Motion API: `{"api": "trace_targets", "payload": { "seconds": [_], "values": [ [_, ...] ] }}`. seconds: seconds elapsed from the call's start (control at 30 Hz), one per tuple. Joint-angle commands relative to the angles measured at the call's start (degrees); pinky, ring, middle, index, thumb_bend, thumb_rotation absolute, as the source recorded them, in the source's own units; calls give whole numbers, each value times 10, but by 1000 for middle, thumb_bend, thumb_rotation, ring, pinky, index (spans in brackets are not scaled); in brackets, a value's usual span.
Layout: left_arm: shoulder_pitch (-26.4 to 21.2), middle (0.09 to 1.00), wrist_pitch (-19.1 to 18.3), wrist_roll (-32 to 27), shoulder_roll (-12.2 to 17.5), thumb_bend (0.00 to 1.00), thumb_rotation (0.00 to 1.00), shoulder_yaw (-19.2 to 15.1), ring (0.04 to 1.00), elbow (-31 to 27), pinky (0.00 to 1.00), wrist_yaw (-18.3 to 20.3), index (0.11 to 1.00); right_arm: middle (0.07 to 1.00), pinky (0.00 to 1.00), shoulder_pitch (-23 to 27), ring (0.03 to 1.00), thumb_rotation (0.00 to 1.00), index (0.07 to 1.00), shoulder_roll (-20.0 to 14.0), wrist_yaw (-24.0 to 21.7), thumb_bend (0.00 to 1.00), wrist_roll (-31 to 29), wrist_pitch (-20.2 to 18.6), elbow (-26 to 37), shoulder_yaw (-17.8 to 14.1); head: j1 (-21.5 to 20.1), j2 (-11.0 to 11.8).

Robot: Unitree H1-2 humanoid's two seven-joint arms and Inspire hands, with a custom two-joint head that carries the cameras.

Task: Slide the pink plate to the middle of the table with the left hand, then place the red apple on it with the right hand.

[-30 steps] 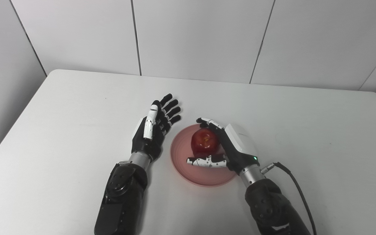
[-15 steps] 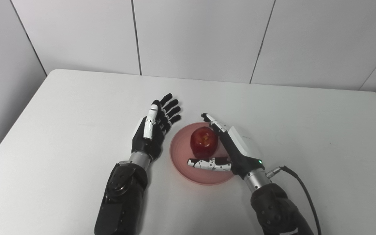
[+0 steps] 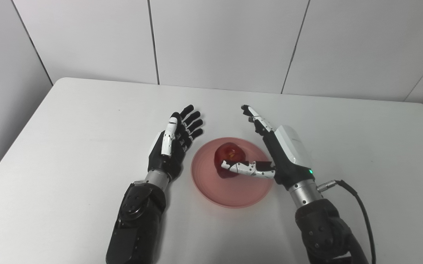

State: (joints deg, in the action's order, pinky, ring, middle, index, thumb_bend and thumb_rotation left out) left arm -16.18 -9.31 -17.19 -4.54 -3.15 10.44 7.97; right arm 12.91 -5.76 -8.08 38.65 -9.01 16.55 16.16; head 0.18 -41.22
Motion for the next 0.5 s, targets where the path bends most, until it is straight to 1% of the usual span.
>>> {"api": "trace_targets", "payload": {
  "seconds": [0.0, 0.07, 0.17, 0.3, 0.47],
  "values": [
    [19, 888, -43, 1, 4, 349, 1000, -2, 894, 24, 882, -10, 865, 896, 755, 27, 851, 574, 924, 8, 7, 1000, -12, -4, 27, -14, 0, 0],
    [19, 887, -43, 1, 4, 351, 1000, -3, 894, 24, 879, -12, 863, 890, 743, 30, 843, 570, 918, 8, 10, 1000, -15, 0, 35, -24, -1, -1],
    [19, 882, -43, 2, 3, 353, 1000, -4, 888, 23, 870, -14, 858, 890, 759, 34, 849, 563, 910, 9, 14, 1000, -17, 2, 42, -37, -1, 0],
    [19, 878, -43, 3, 3, 359, 1000, -5, 882, 23, 867, -16, 854, 880, 742, 33, 842, 592, 903, 10, 21, 1000, -8, -1, 43, -50, -2, -1],
    [19, 880, -41, 7, 4, 355, 1000, -3, 878, 24, 868, -16, 859, 885, 760, 21, 858, 629, 910, 11, 39, 1000, -16, -1, 32, -74, -3, -2]
  ]
}}
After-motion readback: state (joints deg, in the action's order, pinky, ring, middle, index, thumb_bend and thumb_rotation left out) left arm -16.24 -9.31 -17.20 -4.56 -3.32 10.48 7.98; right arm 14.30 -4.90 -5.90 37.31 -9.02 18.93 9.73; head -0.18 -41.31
